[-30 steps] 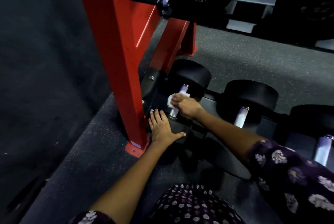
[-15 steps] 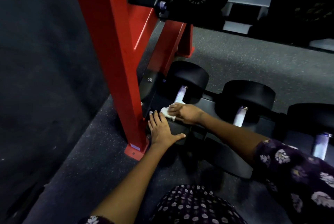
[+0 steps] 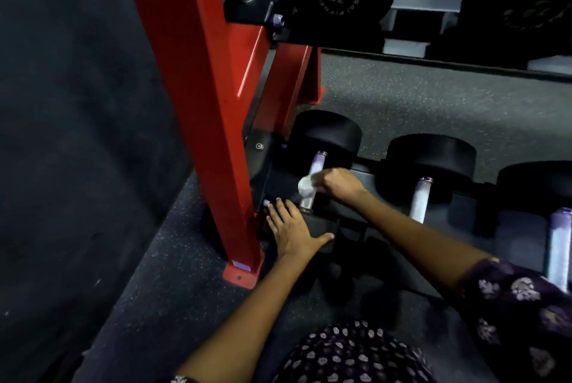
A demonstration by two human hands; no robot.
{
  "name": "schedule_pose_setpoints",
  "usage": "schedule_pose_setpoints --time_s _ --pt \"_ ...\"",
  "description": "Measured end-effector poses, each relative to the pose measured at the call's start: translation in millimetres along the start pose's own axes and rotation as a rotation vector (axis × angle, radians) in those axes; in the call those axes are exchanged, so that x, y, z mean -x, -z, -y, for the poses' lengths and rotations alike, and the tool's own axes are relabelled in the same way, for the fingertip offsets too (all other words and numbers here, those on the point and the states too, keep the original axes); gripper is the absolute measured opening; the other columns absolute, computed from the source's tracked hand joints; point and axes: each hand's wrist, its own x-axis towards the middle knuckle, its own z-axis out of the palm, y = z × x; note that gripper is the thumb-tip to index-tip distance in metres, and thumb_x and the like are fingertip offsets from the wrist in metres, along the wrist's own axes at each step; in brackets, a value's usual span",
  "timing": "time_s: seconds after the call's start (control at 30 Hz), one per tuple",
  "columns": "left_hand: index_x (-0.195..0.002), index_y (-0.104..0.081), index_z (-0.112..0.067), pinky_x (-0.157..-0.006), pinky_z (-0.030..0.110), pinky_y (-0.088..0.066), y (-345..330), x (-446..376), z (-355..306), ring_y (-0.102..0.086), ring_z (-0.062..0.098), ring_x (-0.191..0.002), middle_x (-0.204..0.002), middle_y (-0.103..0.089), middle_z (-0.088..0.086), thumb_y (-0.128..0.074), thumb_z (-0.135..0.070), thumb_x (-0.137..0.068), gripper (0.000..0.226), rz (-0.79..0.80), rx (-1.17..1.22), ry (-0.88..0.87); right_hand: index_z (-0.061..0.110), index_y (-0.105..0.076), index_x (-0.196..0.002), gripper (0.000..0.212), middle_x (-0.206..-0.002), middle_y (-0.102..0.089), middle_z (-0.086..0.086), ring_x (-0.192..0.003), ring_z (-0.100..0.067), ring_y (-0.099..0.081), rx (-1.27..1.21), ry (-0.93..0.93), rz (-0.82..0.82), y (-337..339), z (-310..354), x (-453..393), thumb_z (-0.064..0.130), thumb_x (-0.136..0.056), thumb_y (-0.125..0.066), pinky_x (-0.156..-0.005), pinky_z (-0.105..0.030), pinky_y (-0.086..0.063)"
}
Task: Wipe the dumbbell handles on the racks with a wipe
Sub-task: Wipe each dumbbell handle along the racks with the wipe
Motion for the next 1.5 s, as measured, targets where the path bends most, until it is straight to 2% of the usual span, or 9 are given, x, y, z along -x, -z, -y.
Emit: schedule_pose_setpoints --time_s 0.13,0.3,0.53,0.77,0.83,0.97,1.17,1.3,1.5 --pt "-0.151 -0.003 0.001 -0.119 0.047 -0.001 0.2 0.4 1.4 0.006 0.037 -0.148 -0.159 0.0 0.02 -0.066 -0.072 -0.069 0.127 0.02 -0.018 -0.01 0.01 -0.065 -0.047 0.006 -0.063 -0.058 -0.007 -0.061 -0.027 -0.06 0.262 0.086 -0.233 20.2 26.9 -15.9 0.015 -0.052 -0.065 -0.045 -0.023 -0.042" --pt "-0.151 -0.003 0.001 -0.119 0.047 -0.001 1.5 0.3 1.2 0.004 0.036 -0.148 -0.159 -0.001 0.019 -0.066 -0.071 -0.071 0.125 0.015 -0.026 -0.012 -0.002 -0.067 -0.094 0.018 -0.114 -0.046 -0.016 -0.102 -0.033 -0.049 0.097 -0.107 -0.104 -3.9 41.9 -17.0 0.008 -0.086 -0.054 -0.059 -0.032 -0.034" --pt "-0.151 -0.007 0.001 -0.119 0.046 -0.001 -2.3 0.2 0.5 0.004 0.035 -0.148 -0.159 -0.005 0.019 -0.07 -0.07 -0.068 0.126 -0.027 0.001 0.007 0.011 -0.071 -0.087 0.019 -0.098 -0.054 -0.011 -0.088 -0.028 -0.056 0.068 0.108 -0.014 -12.3 29.7 6.2 0.026 -0.075 -0.07 -0.065 -0.031 -0.044" --pt "-0.151 -0.007 0.0 -0.119 0.045 0.001 -2.0 -0.6 -1.6 0.005 0.035 -0.148 -0.159 -0.004 0.018 -0.07 -0.069 -0.068 0.125 -0.048 -0.002 0.01 0.011 -0.058 -0.119 0.03 -0.11 -0.047 -0.012 -0.091 -0.027 -0.056 0.204 0.315 0.122 -7.5 30.6 7.5 0.021 -0.094 -0.044 -0.074 -0.036 -0.04" --pt "-0.151 -0.004 0.001 -0.119 0.045 0.002 -2.0 1.2 -1.6 0.007 0.035 -0.148 -0.16 -0.002 0.018 -0.068 -0.07 -0.07 0.125 -0.038 -0.032 -0.005 0.011 -0.058 -0.115 0.027 -0.109 -0.05 -0.011 -0.091 -0.027 -0.056 0.203 0.407 0.155 -10.1 29.1 8.0 0.019 -0.093 -0.046 -0.073 -0.035 -0.039" --pt "-0.151 -0.002 0.001 -0.119 0.046 0.002 -1.6 -0.2 -2.3 0.008 0.034 -0.148 -0.16 0.001 0.017 -0.067 -0.071 -0.07 0.126 -0.008 -0.04 -0.011 0.019 -0.059 -0.08 0.01 -0.095 -0.067 -0.002 -0.098 -0.028 -0.059 -0.042 0.034 -0.065 4.2 9.6 -11.4 0.019 -0.083 -0.05 -0.085 -0.036 -0.043" --pt "-0.151 -0.004 0.001 -0.119 0.045 0.001 -1.9 1.1 -0.8 0.008 0.034 -0.148 -0.16 -0.001 0.017 -0.068 -0.069 -0.071 0.124 -0.012 -0.022 -0.008 0.003 -0.057 -0.1 0.023 -0.105 -0.052 -0.013 -0.091 -0.027 -0.057 -0.093 0.023 0.039 -11.3 26.6 9.7 0.022 -0.087 -0.058 -0.072 -0.028 -0.037" --pt "-0.151 -0.006 0.001 -0.119 0.046 0.001 -2.0 0.7 -0.2 0.007 0.034 -0.148 -0.16 -0.003 0.017 -0.068 -0.069 -0.07 0.124 -0.018 -0.026 -0.011 -0.001 -0.061 -0.108 0.024 -0.113 -0.057 -0.016 -0.105 -0.03 -0.055 -0.2 -0.163 -0.113 -3.9 12.0 -10.5 0.01 -0.089 -0.053 -0.08 -0.024 -0.038" --pt "-0.15 -0.011 0.0 -0.119 0.046 -0.002 -4.1 -1.2 -1.6 0.004 0.034 -0.148 -0.159 -0.006 0.017 -0.072 -0.068 -0.067 0.123 -0.03 -0.021 0.009 0.009 -0.061 -0.08 0.022 -0.076 -0.063 -0.004 -0.066 -0.017 -0.059 -0.229 -0.189 -0.133 -11.7 36.2 1.6 0.022 -0.083 -0.043 -0.064 -0.027 -0.045"
